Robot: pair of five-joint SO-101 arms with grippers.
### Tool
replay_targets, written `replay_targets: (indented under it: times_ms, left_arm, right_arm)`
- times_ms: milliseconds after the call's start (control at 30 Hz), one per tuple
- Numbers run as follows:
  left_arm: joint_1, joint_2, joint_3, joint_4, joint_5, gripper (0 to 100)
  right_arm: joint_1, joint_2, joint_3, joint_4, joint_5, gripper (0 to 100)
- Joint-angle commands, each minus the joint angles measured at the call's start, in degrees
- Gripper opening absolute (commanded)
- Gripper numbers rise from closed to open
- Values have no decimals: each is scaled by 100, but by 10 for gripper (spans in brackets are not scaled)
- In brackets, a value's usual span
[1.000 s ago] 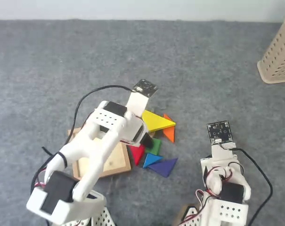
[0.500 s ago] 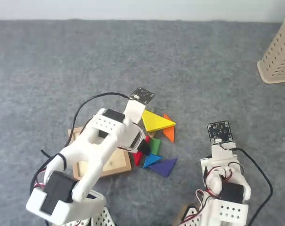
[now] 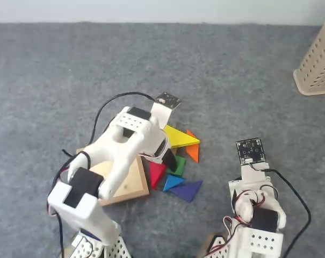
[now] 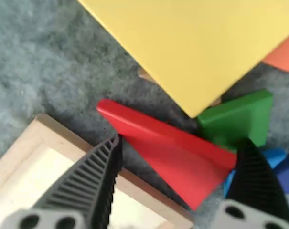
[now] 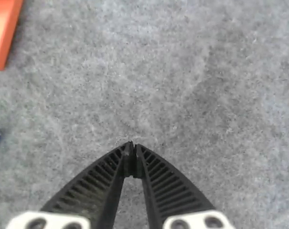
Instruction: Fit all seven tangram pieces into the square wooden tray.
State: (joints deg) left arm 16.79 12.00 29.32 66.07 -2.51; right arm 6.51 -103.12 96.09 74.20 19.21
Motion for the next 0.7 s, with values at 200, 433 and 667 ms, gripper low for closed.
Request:
replay_targets:
  times_ms: [200,433,667]
  left_arm:
    - [18,-202,497,-325,-53,259]
    - [-18,-659,734,-325,-53,221]
    - [-26,-712,734,-316,-325,170]
  right_arm:
    - [66,-84,35,-75,70,6]
    - [66,-84,35,-75,70,6]
    - [66,-84,35,-75,70,6]
